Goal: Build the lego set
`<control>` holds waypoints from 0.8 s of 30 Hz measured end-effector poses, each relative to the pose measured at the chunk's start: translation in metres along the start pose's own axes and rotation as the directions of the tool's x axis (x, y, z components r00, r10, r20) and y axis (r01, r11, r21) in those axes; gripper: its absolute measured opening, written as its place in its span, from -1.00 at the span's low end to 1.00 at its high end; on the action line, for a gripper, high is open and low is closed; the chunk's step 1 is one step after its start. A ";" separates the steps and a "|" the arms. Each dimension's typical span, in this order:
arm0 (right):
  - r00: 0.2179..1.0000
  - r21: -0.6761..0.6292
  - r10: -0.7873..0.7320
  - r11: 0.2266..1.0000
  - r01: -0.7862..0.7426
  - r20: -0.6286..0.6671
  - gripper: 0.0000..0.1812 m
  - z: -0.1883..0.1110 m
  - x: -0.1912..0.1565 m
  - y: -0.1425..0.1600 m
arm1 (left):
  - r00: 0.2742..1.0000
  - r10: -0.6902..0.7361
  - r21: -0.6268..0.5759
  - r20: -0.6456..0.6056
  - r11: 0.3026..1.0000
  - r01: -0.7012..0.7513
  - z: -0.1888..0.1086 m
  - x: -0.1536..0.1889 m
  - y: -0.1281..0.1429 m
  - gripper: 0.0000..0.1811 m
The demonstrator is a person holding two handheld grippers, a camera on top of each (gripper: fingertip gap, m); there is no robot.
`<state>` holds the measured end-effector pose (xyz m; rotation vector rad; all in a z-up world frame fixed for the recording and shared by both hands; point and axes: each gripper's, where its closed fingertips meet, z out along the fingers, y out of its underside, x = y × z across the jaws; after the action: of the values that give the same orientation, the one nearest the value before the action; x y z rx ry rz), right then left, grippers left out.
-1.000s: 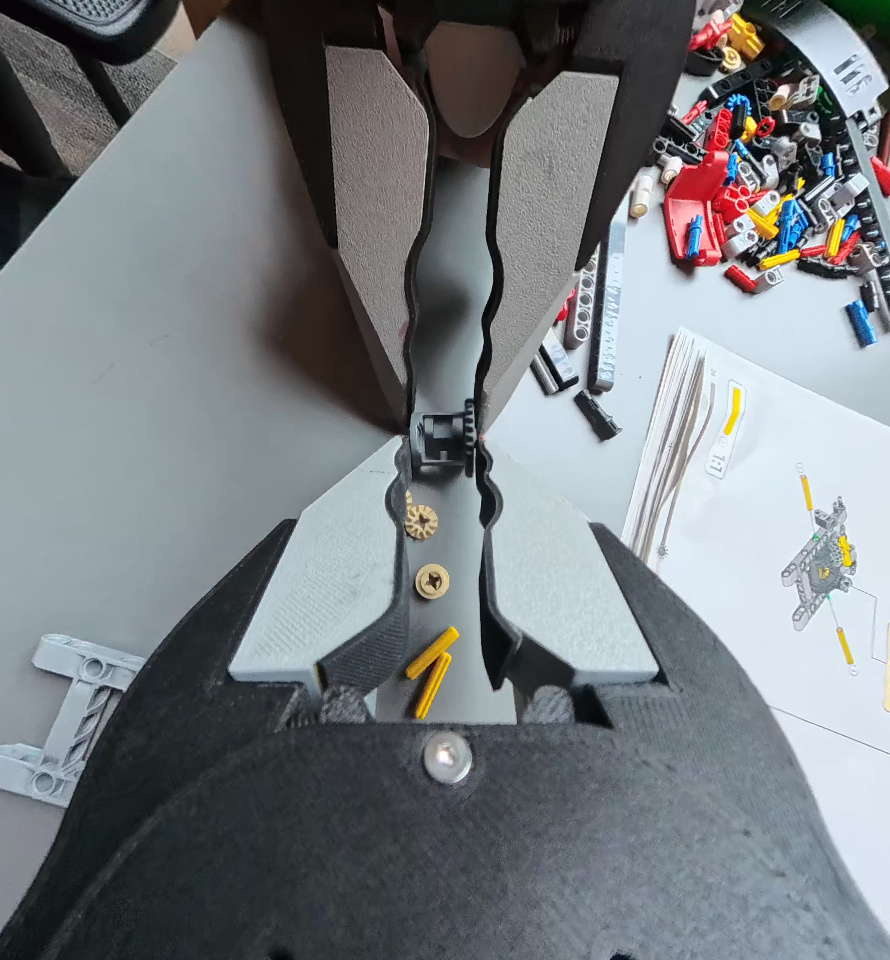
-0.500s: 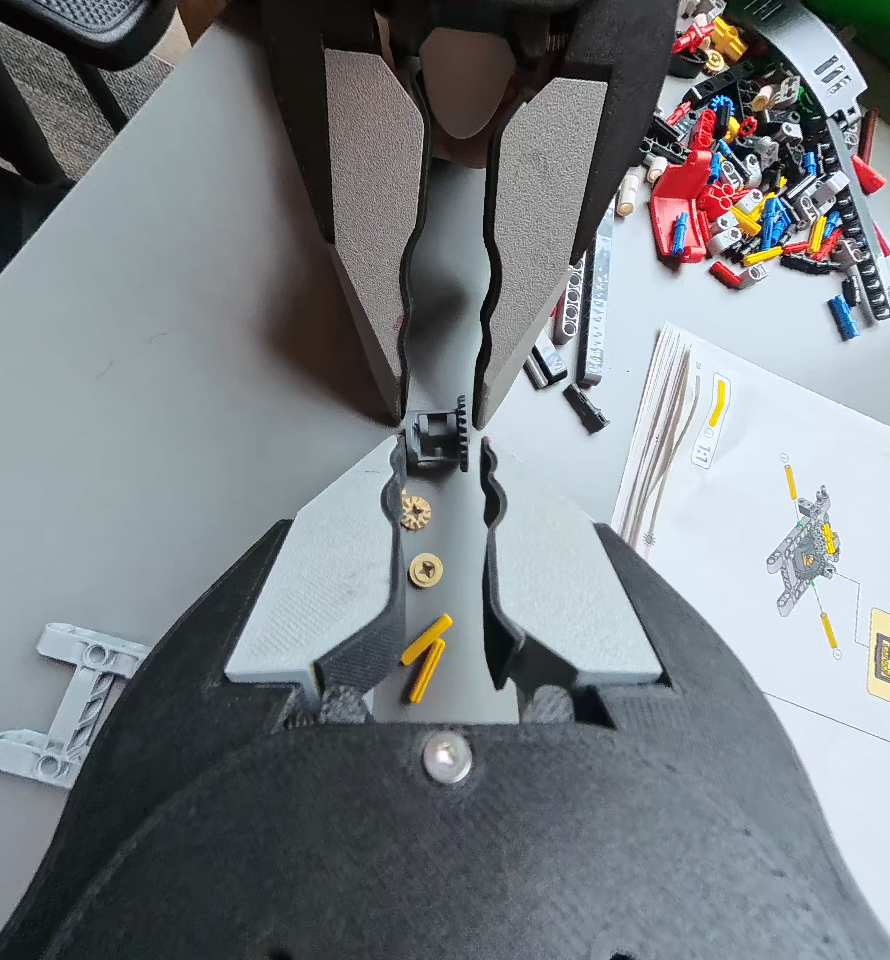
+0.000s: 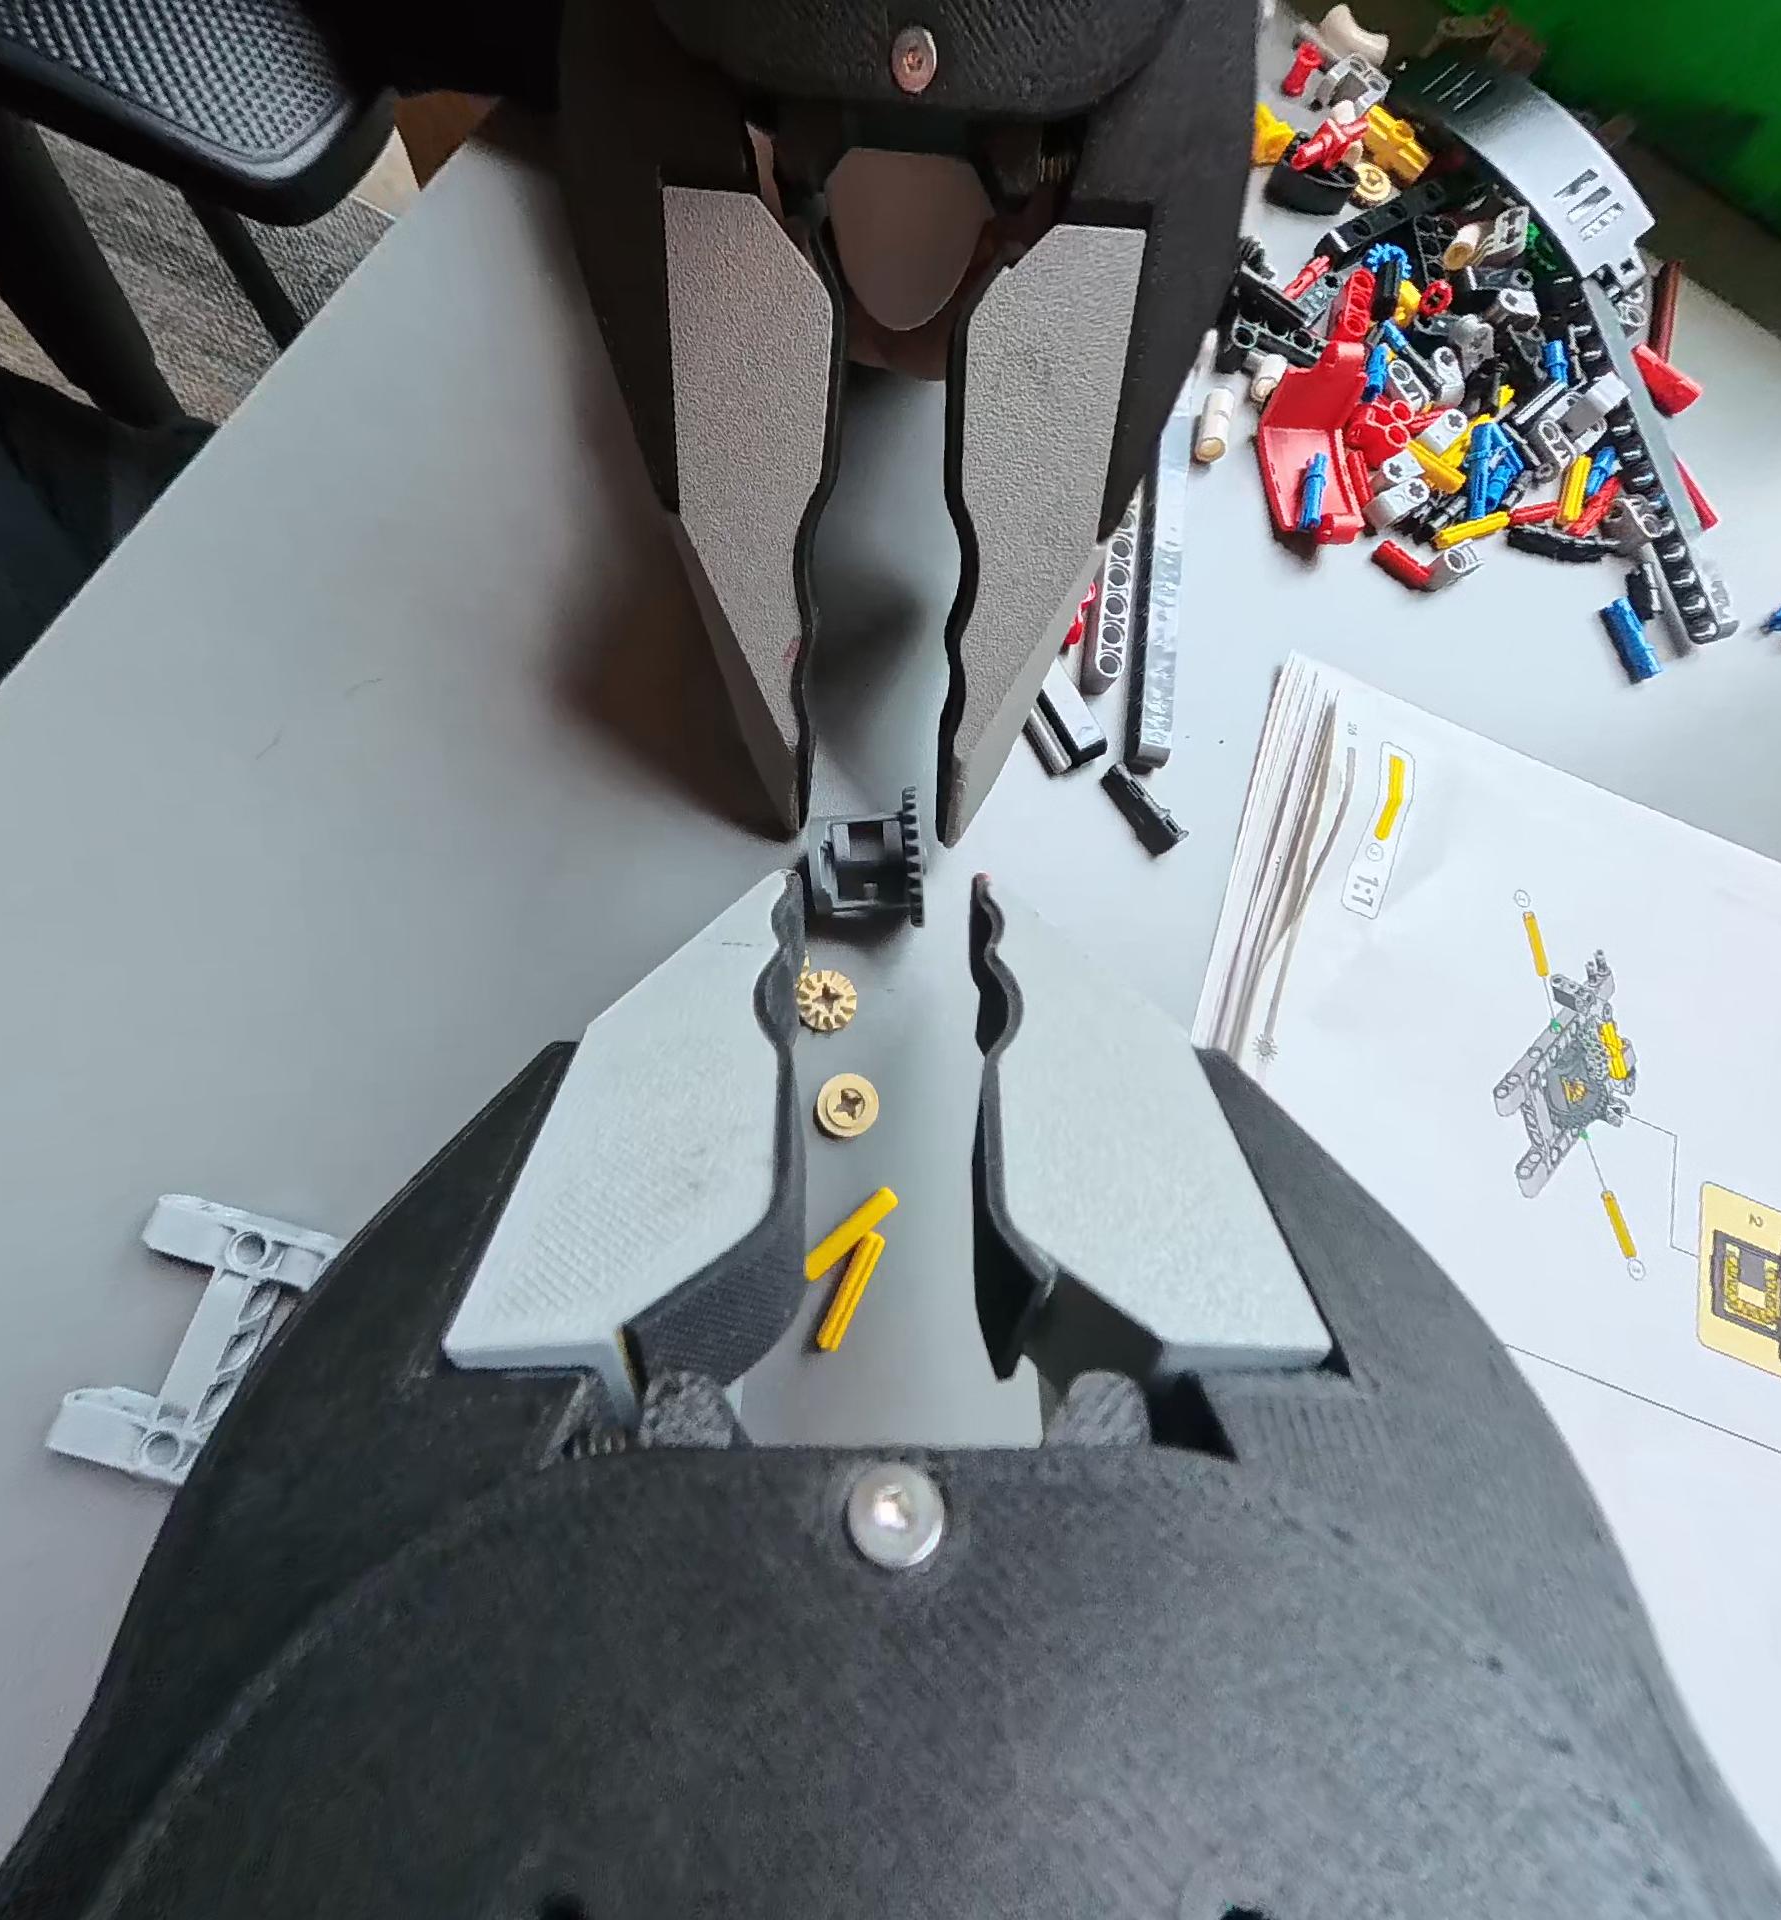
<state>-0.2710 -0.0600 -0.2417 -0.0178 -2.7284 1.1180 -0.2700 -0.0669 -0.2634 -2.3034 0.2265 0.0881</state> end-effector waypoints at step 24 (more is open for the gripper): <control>0.938 0.251 0.285 0.940 -0.233 -0.198 -0.79 -0.049 0.037 0.044 | 1.000 -0.004 0.001 0.001 1.000 0.004 -0.001 0.000 0.000 -0.68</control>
<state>-0.3010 0.0080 -0.2319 -0.4619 -2.4281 1.3911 -0.2701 -0.0674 -0.2631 -2.3027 0.2214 0.0872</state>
